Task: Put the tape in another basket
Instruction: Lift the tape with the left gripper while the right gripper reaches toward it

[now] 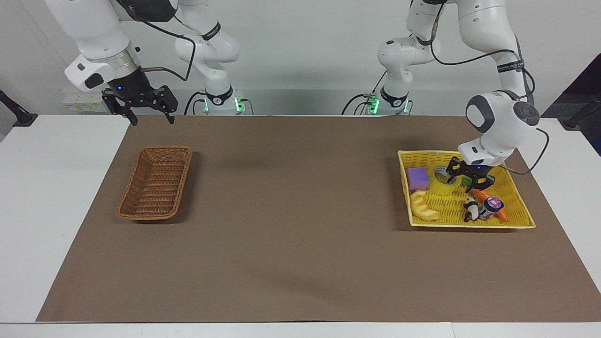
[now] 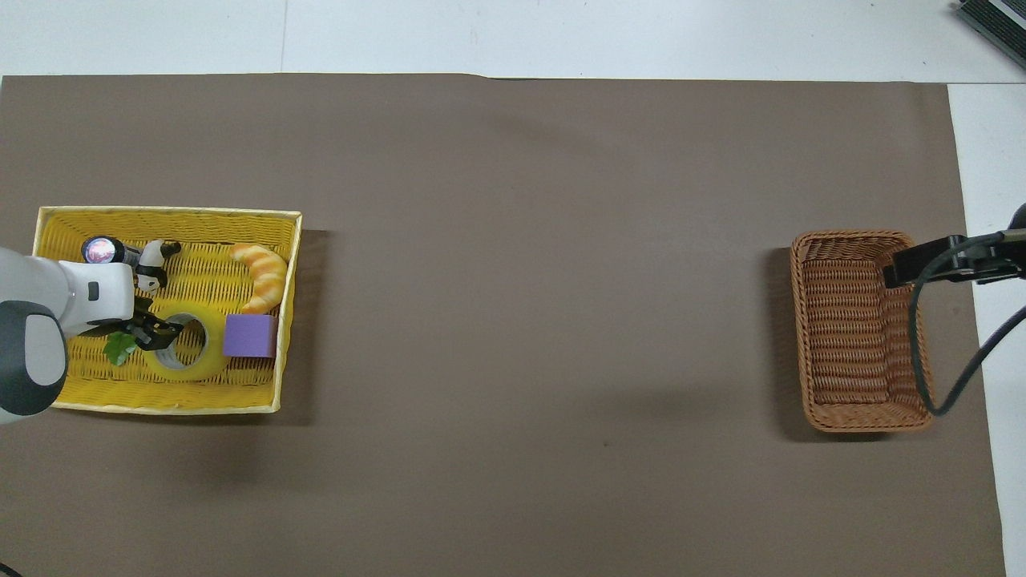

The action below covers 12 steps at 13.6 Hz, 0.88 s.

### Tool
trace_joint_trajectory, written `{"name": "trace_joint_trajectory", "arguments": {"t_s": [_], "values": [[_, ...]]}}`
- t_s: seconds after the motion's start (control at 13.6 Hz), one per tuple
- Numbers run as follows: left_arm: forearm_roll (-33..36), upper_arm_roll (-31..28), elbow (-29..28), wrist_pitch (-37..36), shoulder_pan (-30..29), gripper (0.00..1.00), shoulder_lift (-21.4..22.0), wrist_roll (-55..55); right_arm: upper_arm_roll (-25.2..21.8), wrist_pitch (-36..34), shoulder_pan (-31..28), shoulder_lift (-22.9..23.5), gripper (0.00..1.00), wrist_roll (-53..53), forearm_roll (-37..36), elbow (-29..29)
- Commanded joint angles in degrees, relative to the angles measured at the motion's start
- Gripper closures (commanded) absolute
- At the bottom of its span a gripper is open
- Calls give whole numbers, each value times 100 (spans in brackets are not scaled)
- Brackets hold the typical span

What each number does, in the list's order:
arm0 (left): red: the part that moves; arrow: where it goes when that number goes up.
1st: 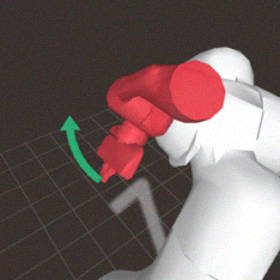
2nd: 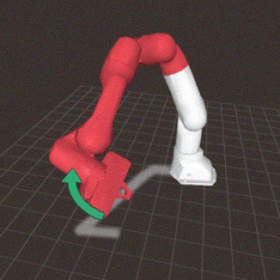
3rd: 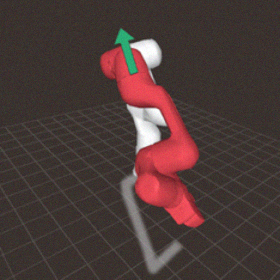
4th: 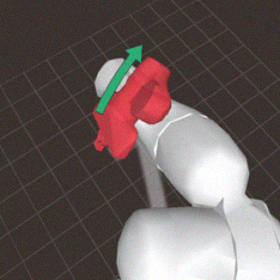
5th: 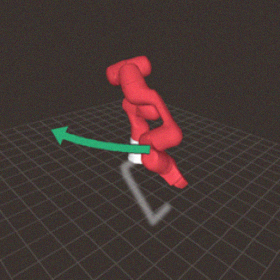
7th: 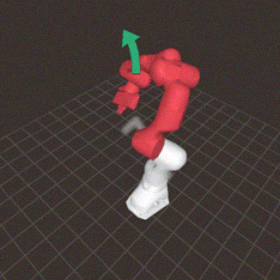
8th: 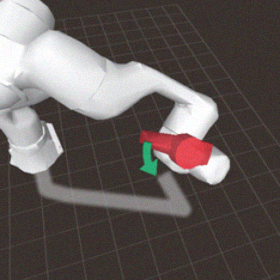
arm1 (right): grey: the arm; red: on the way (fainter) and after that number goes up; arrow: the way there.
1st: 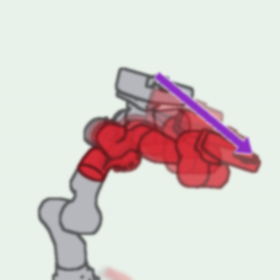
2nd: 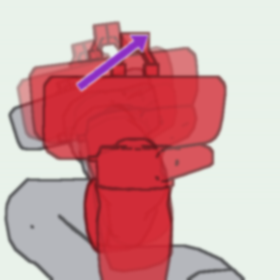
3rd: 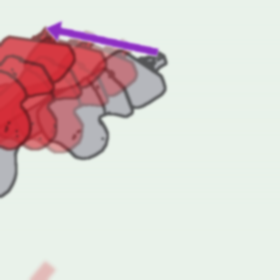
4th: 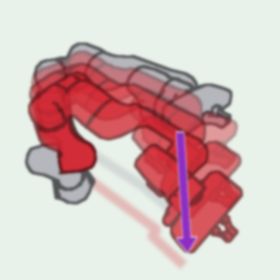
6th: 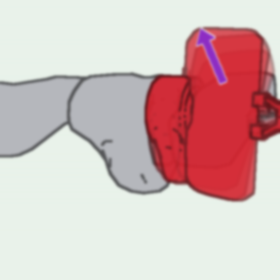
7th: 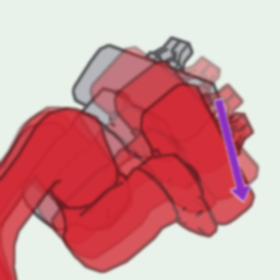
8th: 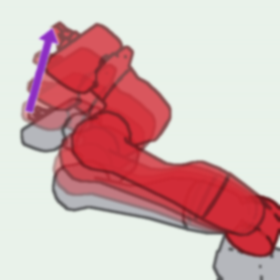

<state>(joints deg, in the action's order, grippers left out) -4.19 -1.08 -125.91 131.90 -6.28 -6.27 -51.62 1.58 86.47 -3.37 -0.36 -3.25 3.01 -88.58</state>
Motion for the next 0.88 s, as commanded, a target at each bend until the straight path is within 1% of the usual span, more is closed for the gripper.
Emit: {"name": "trace_joint_trajectory", "arguments": {"t_s": [0.0,0.07,0.15,0.29,0.44,0.66,0.81], "values": [[-108,-24,-171,64,57,77,126,-146,27,28,-41,-105,0,-62,356,-115],[-108,-24,-153,64,66,96,109,-155,27,28,-24,-140,0,-62,497,-159],[-108,-24,-127,55,74,100,100,-155,27,28,-23,-166,0,-79,638,-203],[-108,-24,-4,3,101,100,56,-146,27,54,-6,-272,0,-114,875,-352],[-134,-15,215,-216,101,100,117,-85,35,89,20,-307,0,-114,1042,-449],[-222,20,812,-1137,110,100,302,318,35,291,116,-474,0,-114,1236,-730],[-231,64,998,-1561,337,100,530,826,35,336,257,-500,0,-114,1245,-853]]}}
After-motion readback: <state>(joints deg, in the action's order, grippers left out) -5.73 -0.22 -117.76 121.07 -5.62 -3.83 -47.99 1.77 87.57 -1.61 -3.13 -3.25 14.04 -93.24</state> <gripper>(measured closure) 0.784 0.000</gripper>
